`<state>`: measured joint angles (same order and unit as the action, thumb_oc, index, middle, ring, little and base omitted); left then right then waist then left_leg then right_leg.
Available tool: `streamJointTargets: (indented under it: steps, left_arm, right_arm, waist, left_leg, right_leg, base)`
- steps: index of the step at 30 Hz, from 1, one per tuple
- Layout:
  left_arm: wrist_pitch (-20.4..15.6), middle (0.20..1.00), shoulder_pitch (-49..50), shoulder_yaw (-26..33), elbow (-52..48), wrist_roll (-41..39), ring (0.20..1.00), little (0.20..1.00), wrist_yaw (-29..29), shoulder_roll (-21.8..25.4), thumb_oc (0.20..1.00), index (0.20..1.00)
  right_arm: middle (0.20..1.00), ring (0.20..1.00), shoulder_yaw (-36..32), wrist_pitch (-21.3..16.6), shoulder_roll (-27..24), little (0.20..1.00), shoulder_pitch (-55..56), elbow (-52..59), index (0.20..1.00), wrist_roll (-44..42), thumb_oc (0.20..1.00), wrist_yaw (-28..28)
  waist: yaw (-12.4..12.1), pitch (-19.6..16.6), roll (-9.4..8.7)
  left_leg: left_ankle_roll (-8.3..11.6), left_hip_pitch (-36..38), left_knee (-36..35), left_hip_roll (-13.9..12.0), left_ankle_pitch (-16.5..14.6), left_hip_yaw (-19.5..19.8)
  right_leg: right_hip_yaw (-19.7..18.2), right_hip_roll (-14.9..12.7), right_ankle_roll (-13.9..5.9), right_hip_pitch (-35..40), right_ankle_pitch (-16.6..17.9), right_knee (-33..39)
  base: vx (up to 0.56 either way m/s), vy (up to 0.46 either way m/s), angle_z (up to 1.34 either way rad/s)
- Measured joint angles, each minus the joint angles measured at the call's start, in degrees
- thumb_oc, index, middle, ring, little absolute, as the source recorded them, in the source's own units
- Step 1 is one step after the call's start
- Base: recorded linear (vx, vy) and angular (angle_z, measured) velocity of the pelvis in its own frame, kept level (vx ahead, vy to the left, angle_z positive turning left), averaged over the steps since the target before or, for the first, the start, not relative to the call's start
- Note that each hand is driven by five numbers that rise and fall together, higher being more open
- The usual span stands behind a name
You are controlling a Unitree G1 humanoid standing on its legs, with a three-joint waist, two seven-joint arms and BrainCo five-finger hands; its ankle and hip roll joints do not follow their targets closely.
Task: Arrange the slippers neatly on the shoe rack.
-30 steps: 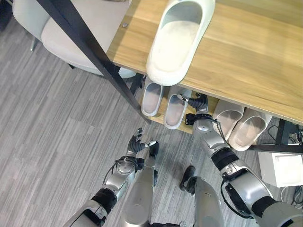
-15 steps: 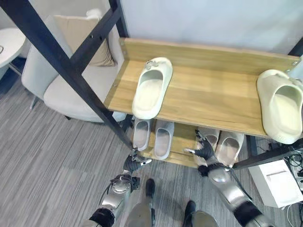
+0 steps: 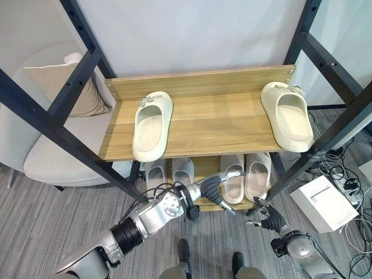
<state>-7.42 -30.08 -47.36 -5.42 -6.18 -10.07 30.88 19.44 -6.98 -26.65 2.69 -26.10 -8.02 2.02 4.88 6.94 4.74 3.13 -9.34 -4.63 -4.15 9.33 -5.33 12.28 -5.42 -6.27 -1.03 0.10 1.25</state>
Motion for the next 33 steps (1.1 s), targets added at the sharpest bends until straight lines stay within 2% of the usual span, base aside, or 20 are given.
streamJointTargets:
  steps: [1, 3, 5, 6, 7, 8, 9, 11, 12, 13, 14, 16, 19, 23, 26, 28, 30, 33]
  left_arm:
    - [-0.73, 1.000, -0.13, 2.10, -5.00, -3.20, 1.000, 1.000, -0.28, 1.49, 1.000, 1.000]
    - [-3.14, 1.000, 0.05, 5.40, -8.01, -7.92, 1.000, 1.000, -0.50, 0.68, 1.000, 1.000]
    - [-2.56, 1.000, 2.76, 12.63, -10.19, -15.73, 1.000, 1.000, -0.90, 1.45, 1.000, 1.000]
    - [-2.38, 1.000, 6.41, 20.40, -11.70, -17.67, 1.000, 1.000, 0.54, 0.36, 1.000, 1.000]
    - [-2.90, 1.000, 8.12, 32.80, -12.56, -17.84, 1.000, 1.000, 4.29, -4.11, 1.000, 1.000]
    - [-4.26, 1.000, 7.19, 39.43, -11.80, -17.86, 1.000, 1.000, 7.56, -7.57, 1.000, 1.000]
    - [-5.82, 1.000, 5.20, 43.82, -9.89, -16.91, 1.000, 1.000, 11.30, -9.29, 1.000, 1.000]
    - [-6.96, 1.000, 0.92, 47.41, -3.37, -11.39, 1.000, 1.000, 18.34, -6.15, 1.000, 1.000]
    - [-6.90, 1.000, -0.33, 47.52, -0.58, -6.39, 1.000, 1.000, 22.70, -3.00, 1.000, 1.000]
    - [-5.73, 1.000, -1.69, 44.45, 4.46, 5.47, 1.000, 1.000, 28.39, 3.57, 1.000, 1.000]
    - [-4.81, 1.000, -2.02, 42.91, 6.06, 10.69, 1.000, 1.000, 30.59, 6.18, 1.000, 1.000]
    - [-3.63, 1.000, -2.32, 40.16, 8.88, 18.84, 1.000, 1.000, 33.82, 10.81, 1.000, 1.000]
    - [-1.05, 1.000, -3.99, 36.66, 16.46, 26.66, 1.000, 1.000, 36.57, 17.22, 1.000, 1.000]
    - [1.16, 1.000, -4.74, 33.06, 20.41, 32.86, 1.000, 1.000, 38.42, 20.09, 1.000, 1.000]
    - [3.74, 1.000, -6.63, 26.33, 25.53, 38.97, 1.000, 1.000, 38.61, 20.23, 1.000, 1.000]
    - [4.38, 1.000, -6.76, 25.75, 26.22, 39.02, 1.000, 1.000, 38.68, 20.19, 1.000, 1.000]
    - [5.44, 1.000, -9.73, 21.55, 32.65, 41.20, 1.000, 1.000, 38.22, 20.15, 1.000, 1.000]
    - [5.86, 1.000, -9.69, 21.50, 33.42, 41.22, 1.000, 1.000, 37.99, 19.21, 1.000, 1.000]
  right_arm:
    - [1.000, 1.000, -0.01, -0.03, 0.34, 1.000, 0.04, 0.01, 1.000, -0.03, 1.000, 0.07]
    - [1.000, 1.000, 0.10, -0.01, 0.37, 1.000, 1.07, 0.00, 1.000, -0.04, 1.000, 0.02]
    - [1.000, 1.000, -0.30, -0.01, 1.27, 1.000, 1.67, 0.14, 1.000, -0.61, 1.000, -0.18]
    - [1.000, 1.000, -0.51, 0.02, 2.51, 1.000, 2.91, 0.53, 1.000, -1.00, 1.000, -0.33]
    - [1.000, 1.000, -1.18, 0.14, 3.48, 1.000, 5.45, 3.03, 1.000, -1.11, 1.000, -0.71]
    - [1.000, 1.000, -1.61, 0.14, 3.95, 1.000, 6.41, 3.99, 1.000, -1.13, 1.000, -1.16]
    - [1.000, 1.000, -1.96, 0.17, 4.60, 1.000, 6.58, 3.73, 1.000, -1.15, 1.000, -1.52]
    - [1.000, 1.000, -1.82, 0.21, 5.10, 1.000, 5.28, 1.82, 1.000, -1.14, 1.000, -2.21]
    - [1.000, 1.000, -1.83, 0.22, 4.91, 1.000, 4.54, 1.21, 1.000, -1.15, 1.000, -2.26]
    - [1.000, 1.000, -1.84, 0.18, 4.63, 1.000, 3.42, 0.22, 1.000, -1.15, 1.000, -2.42]
    - [1.000, 1.000, -1.80, 0.02, 4.61, 1.000, 3.02, -0.37, 1.000, -1.18, 1.000, -2.58]
    - [1.000, 1.000, -1.36, -0.05, 4.54, 1.000, 2.94, -0.55, 1.000, -1.54, 1.000, -2.65]
    - [1.000, 1.000, 0.12, -0.16, 3.89, 1.000, 3.33, -0.52, 1.000, -2.81, 1.000, -2.69]
    - [1.000, 1.000, 0.09, -0.46, 3.67, 1.000, 4.15, -0.50, 1.000, -3.33, 1.000, -2.63]
    - [1.000, 1.000, 0.10, -0.57, 3.64, 1.000, 4.43, -0.49, 1.000, -3.38, 1.000, -2.53]
    - [1.000, 1.000, 0.10, -1.01, 3.63, 1.000, 4.50, -0.49, 1.000, -3.38, 1.000, -2.46]
    - [1.000, 1.000, 0.12, -1.70, 3.63, 1.000, 4.75, -0.49, 1.000, -3.39, 1.000, -2.07]
    - [1.000, 1.000, 0.12, -1.74, 3.40, 1.000, 5.11, -0.49, 1.000, -3.39, 1.000, -2.02]
  waist:
    - [-0.04, 0.00, -0.01]
    - [-0.42, -0.08, 0.12]
    - [-0.84, 0.01, 0.05]
    - [-0.95, 0.19, -0.25]
    - [-1.13, 0.36, -0.54]
    - [-1.05, 0.34, -0.62]
    - [-1.13, 0.28, -0.79]
    - [-1.35, -0.02, -1.31]
    - [-1.36, -0.10, -1.39]
    - [-1.28, -0.11, -1.41]
    - [-1.19, -0.15, -1.42]
    - [-1.07, -0.34, -1.33]
    - [-0.68, -0.90, -0.91]
    - [-0.61, -1.58, -0.63]
    - [-0.60, -2.13, -0.50]
    - [-0.37, -2.18, -0.65]
    - [-0.07, -2.24, -0.69]
    - [0.48, -2.22, -0.79]
  left_leg:
    - [-0.32, 0.15, 0.00, -0.01, 0.33, -0.04]
    - [-0.33, 1.07, 0.00, 0.12, 0.34, 0.07]
    - [-0.25, 1.55, 0.00, 0.13, 0.28, 0.19]
    - [-0.25, 2.83, 0.01, 0.21, 0.27, 0.22]
    - [-0.24, 3.52, 0.01, 0.26, 0.27, 0.40]
    - [-0.02, 3.50, 0.00, 0.21, 0.11, 1.12]
    - [0.01, 3.43, 0.00, 0.13, 0.09, 1.60]
    - [0.29, 3.42, -0.01, -0.24, -0.12, 1.58]
    - [0.68, 3.39, -0.02, -0.29, -0.42, 1.51]
    - [1.12, 3.40, -0.01, -0.28, -0.73, 1.45]
    - [1.11, 3.40, -0.01, -0.27, -0.73, 1.40]
    - [1.12, 3.38, -0.02, -0.28, -0.73, 1.27]
    - [0.75, 3.46, -0.01, -0.47, -0.47, 0.99]
    - [0.52, 3.46, -0.01, -0.53, -0.29, 0.89]
    - [0.53, 3.42, -0.02, -0.66, -0.29, 0.15]
    - [0.48, 3.31, -0.01, -0.68, -0.26, 0.02]
    - [0.51, 3.26, -0.02, -0.72, -0.29, -0.10]
    - [0.51, 2.92, -0.02, -0.77, -0.28, -0.16]
  right_leg:
    - [0.05, 0.12, 0.15, 0.58, 0.49, 0.94]
    - [0.31, 0.13, 0.54, 1.93, 0.78, 1.90]
    - [0.50, 0.33, 0.46, 3.40, 0.74, 3.40]
    - [0.79, 0.30, 0.58, 4.82, 0.78, 3.43]
    - [1.50, 0.47, 0.57, 5.83, 0.37, 3.43]
    - [1.95, 0.50, 0.71, 6.09, 0.22, 3.43]
    - [2.13, 0.75, 0.84, 6.37, 0.15, 3.43]
    - [2.21, 1.11, 0.88, 6.38, 0.17, 3.43]
    - [2.14, 1.13, 0.89, 6.34, 0.18, 3.43]
    - [1.89, 1.08, 1.19, 6.20, 0.46, 3.43]
    - [1.76, 1.02, 1.23, 6.06, 0.53, 3.43]
    - [1.62, 0.95, 1.30, 5.90, 0.59, 3.44]
    - [1.62, 1.06, 1.40, 5.80, 0.69, 3.44]
    - [1.55, 1.11, 1.42, 5.71, 0.71, 3.43]
    - [1.37, 1.14, 1.44, 5.22, 0.72, 3.43]
    - [0.37, 1.13, 1.43, 4.86, 1.14, 3.43]
    - [0.27, 1.12, 1.37, 4.67, 1.11, 3.44]
    - [0.21, 1.16, 1.36, 4.34, 1.17, 3.44]
  base:
    - [0.00, 0.000, 0.00]
    - [0.04, -0.037, 0.06]
    - [0.08, -0.063, 0.07]
    - [0.08, -0.058, 0.17]
    - [0.07, -0.042, 0.23]
    - [0.06, -0.027, 0.31]
    - [0.04, -0.016, 0.25]
    - [0.04, -0.005, 0.07]
    - [0.04, 0.003, -0.06]
    - [0.02, 0.008, -0.08]
    - [0.03, 0.010, -0.09]
    - [0.02, 0.008, -0.09]
    - [0.01, 0.003, -0.05]
    - [0.00, 0.000, 0.00]
    - [0.01, 0.007, -0.09]
    - [0.01, 0.005, -0.15]
    - [0.01, -0.002, -0.05]
    - [0.00, -0.002, -0.02]
